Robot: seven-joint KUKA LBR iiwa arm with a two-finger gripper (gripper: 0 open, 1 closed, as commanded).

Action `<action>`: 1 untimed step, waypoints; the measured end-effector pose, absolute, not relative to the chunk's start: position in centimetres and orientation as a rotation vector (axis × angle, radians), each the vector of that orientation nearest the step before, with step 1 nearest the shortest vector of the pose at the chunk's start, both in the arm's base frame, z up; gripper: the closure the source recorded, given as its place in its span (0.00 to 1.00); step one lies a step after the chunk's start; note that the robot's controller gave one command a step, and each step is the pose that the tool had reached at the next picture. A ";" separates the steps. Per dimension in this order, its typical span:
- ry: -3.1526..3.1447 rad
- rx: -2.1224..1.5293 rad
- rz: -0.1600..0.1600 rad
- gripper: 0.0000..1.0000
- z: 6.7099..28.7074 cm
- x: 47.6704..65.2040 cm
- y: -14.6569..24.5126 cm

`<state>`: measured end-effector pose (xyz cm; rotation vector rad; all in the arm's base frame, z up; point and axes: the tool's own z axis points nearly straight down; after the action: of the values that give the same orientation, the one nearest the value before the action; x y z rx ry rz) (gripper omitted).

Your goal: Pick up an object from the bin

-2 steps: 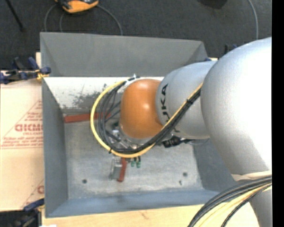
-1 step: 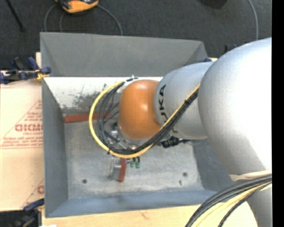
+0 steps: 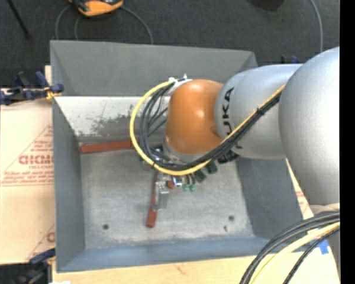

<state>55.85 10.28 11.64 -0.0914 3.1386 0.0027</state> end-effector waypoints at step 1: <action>3.126 -0.256 -0.007 0.00 12.7 57.6 8.2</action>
Offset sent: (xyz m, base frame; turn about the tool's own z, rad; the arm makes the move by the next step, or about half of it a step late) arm -0.0122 0.0025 -0.0238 -0.1469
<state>57.61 8.21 12.74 -0.2562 3.1263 -0.0070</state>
